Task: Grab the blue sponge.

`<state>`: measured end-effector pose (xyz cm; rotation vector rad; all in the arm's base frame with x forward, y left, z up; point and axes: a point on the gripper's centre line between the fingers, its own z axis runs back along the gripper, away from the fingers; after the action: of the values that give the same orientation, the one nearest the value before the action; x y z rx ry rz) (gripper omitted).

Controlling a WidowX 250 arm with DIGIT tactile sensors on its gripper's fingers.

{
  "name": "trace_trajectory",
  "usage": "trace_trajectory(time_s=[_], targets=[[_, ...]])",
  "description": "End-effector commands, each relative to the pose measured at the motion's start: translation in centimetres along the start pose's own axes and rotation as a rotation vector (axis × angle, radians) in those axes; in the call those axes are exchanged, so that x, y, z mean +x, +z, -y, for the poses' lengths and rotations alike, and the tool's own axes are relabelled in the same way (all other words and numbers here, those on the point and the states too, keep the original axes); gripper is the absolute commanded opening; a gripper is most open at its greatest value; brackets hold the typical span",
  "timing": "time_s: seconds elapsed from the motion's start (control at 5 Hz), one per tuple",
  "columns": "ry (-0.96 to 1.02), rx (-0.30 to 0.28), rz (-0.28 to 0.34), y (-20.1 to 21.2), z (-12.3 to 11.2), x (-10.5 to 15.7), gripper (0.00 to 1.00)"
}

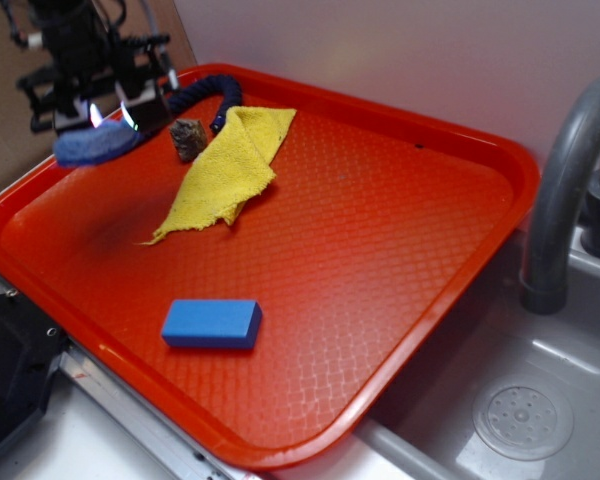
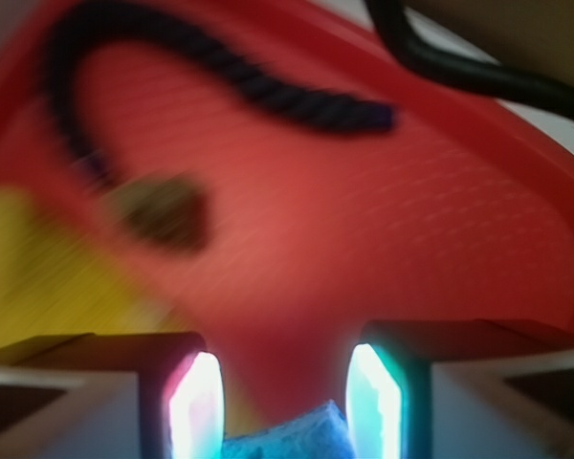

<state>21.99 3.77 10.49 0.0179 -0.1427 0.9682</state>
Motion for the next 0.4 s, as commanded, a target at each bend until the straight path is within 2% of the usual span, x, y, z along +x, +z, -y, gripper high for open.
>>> trace_trajectory(time_s=[0.0, 0.2], targets=[[-0.483, -0.174, -0.048, 6.8, 1.3, -1.6, 0.0], [-0.661, -0.279, -0.125, 9.2, 1.7, -2.4, 0.0]])
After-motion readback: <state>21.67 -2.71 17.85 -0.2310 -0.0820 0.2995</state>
